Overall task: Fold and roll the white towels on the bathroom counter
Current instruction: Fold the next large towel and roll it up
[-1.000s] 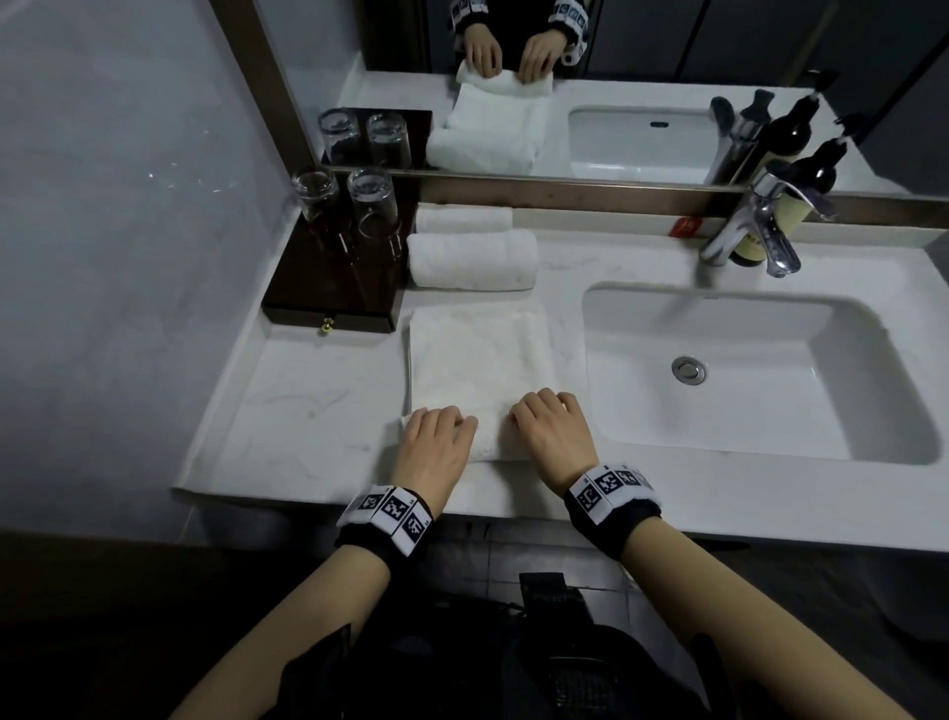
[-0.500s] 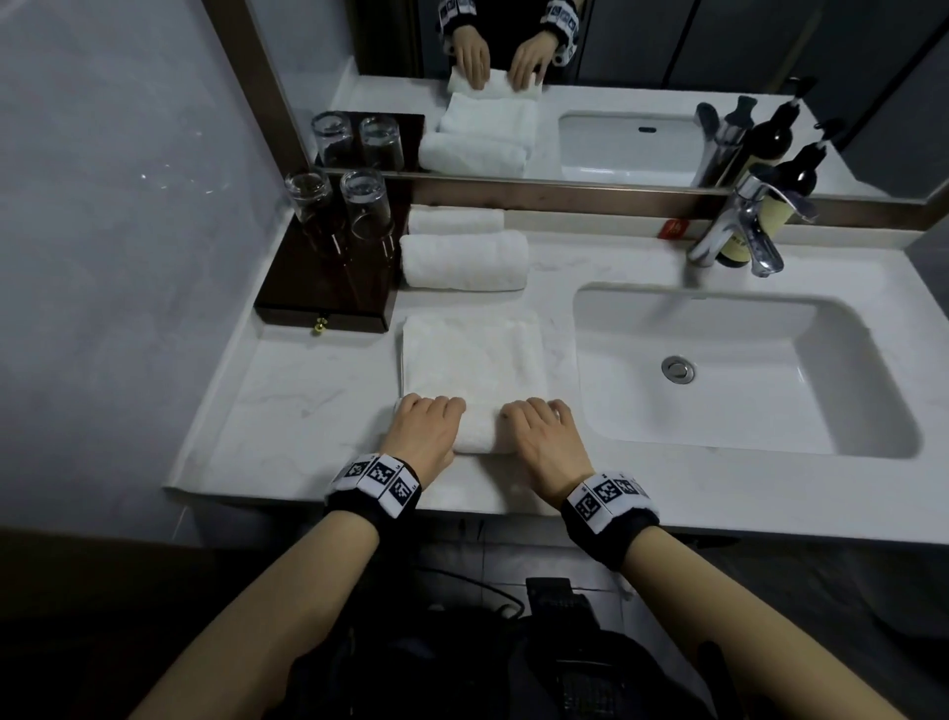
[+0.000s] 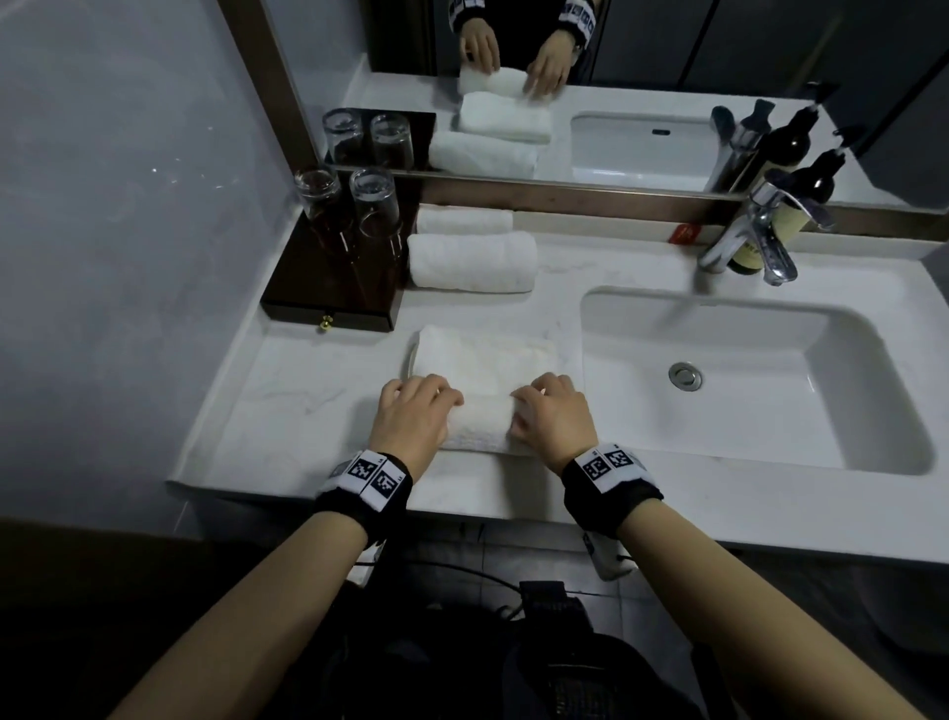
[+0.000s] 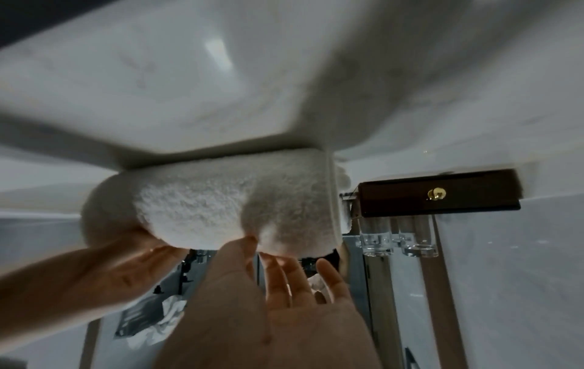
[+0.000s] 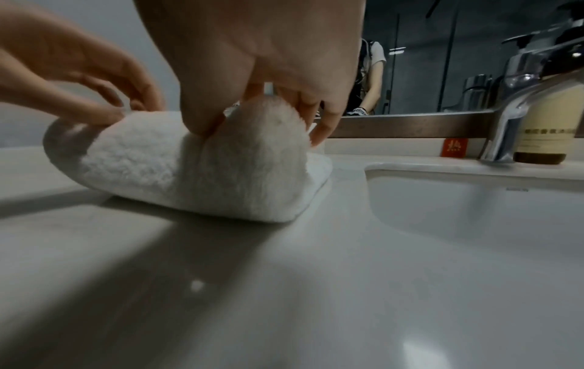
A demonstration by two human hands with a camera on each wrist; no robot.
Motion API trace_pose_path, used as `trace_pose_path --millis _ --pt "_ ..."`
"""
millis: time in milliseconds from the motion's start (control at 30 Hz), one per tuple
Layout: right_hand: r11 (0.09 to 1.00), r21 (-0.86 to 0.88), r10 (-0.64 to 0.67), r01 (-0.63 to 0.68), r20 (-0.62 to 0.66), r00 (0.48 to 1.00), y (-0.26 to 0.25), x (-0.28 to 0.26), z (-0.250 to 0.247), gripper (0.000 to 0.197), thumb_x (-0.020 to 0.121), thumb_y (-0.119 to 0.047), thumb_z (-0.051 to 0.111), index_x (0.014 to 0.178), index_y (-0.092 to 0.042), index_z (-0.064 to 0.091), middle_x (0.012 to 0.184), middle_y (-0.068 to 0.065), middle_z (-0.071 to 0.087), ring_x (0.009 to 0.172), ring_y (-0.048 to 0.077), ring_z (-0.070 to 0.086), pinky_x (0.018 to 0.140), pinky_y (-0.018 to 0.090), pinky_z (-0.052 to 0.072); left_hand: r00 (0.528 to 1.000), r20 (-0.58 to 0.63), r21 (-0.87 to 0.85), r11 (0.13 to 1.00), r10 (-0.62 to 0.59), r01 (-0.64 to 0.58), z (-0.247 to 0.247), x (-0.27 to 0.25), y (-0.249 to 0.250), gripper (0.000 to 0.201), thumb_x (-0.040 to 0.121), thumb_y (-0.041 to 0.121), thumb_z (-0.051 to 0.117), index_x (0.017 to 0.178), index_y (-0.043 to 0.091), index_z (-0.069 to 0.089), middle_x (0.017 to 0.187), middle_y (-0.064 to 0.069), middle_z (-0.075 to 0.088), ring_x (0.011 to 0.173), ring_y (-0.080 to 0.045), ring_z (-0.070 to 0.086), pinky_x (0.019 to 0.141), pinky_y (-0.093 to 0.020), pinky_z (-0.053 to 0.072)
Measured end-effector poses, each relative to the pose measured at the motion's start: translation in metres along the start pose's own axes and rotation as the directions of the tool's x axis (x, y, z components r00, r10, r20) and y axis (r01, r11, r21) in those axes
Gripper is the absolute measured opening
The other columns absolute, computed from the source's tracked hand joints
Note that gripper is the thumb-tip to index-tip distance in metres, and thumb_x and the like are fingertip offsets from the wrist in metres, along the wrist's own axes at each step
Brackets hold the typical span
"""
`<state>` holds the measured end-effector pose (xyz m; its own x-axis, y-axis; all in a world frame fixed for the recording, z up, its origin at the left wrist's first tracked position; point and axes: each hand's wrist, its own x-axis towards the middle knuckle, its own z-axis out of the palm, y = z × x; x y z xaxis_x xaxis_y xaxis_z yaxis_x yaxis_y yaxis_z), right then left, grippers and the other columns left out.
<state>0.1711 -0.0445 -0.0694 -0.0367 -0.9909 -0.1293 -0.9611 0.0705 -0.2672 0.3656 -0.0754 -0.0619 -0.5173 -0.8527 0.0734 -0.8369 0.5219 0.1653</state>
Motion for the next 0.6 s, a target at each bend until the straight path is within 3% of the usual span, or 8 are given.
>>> trace_pose_path --millis 67,200,333,467,600 --pt "0.999 -0.041 -0.022 0.019 -0.061 0.998 -0.001 0.0 0.002 0.031 0.082 -0.017 0.054 0.112 -0.015 0.063 0.111 0.01 0.053 0.106 0.03 0.046 0.08 0.035 0.032 0.998 0.058 0.07 0.997 0.022 -0.026 0.002 -0.002 0.002 0.041 0.084 0.016 0.05 0.125 0.023 0.051 0.127 0.003 0.051 0.118 -0.02 0.047 0.1 -0.036 0.027" --pt "0.973 -0.132 -0.216 0.19 -0.218 0.952 -0.009 -0.008 0.009 0.029 0.075 -0.004 0.059 0.103 -0.013 0.064 0.096 0.009 0.059 0.089 0.031 0.057 0.08 0.039 0.04 0.981 0.195 0.216 0.975 0.012 -0.055 0.016 -0.005 0.003 0.057 0.088 0.022 0.049 0.142 0.019 0.029 0.142 0.001 0.038 0.13 -0.019 0.038 0.109 -0.038 0.022" --pt "0.925 -0.228 -0.362 0.304 -0.283 0.888 -0.01 -0.025 0.016 0.034 0.077 -0.01 0.04 0.1 -0.014 0.065 0.098 0.003 0.064 0.085 0.026 0.062 0.081 0.031 0.032 0.976 0.216 0.288 0.956 -0.017 -0.047 0.023 -0.004 0.007 0.052 0.091 0.022 0.051 0.14 0.018 0.034 0.135 0.0 0.047 0.12 -0.022 0.049 0.11 -0.038 0.026" --pt "0.9 -0.297 -0.387 0.318 -0.213 0.897 -0.008 -0.035 0.019 0.046 0.077 -0.008 0.045 0.121 -0.005 0.06 0.118 0.009 0.064 0.105 0.031 0.062 0.094 0.042 0.048 0.955 0.295 0.227 0.971 0.004 -0.074 0.021 0.005 0.002 0.057 0.089 0.022 0.051 0.14 0.017 0.027 0.137 -0.002 0.041 0.123 -0.024 0.042 0.108 -0.04 0.021" --pt "0.896 -0.354 -0.309 0.268 -0.065 0.949 -0.011 -0.034 0.018 0.057 0.072 -0.013 0.054 0.128 -0.005 0.056 0.126 0.008 0.062 0.118 0.026 0.059 0.1 0.045 0.047 0.963 0.268 0.243 0.967 0.015 -0.083 0.018 0.008 0.004 0.068 0.082 0.023 0.058 0.141 0.014 0.024 0.147 -0.002 0.029 0.135 -0.02 0.028 0.115 -0.046 0.01"
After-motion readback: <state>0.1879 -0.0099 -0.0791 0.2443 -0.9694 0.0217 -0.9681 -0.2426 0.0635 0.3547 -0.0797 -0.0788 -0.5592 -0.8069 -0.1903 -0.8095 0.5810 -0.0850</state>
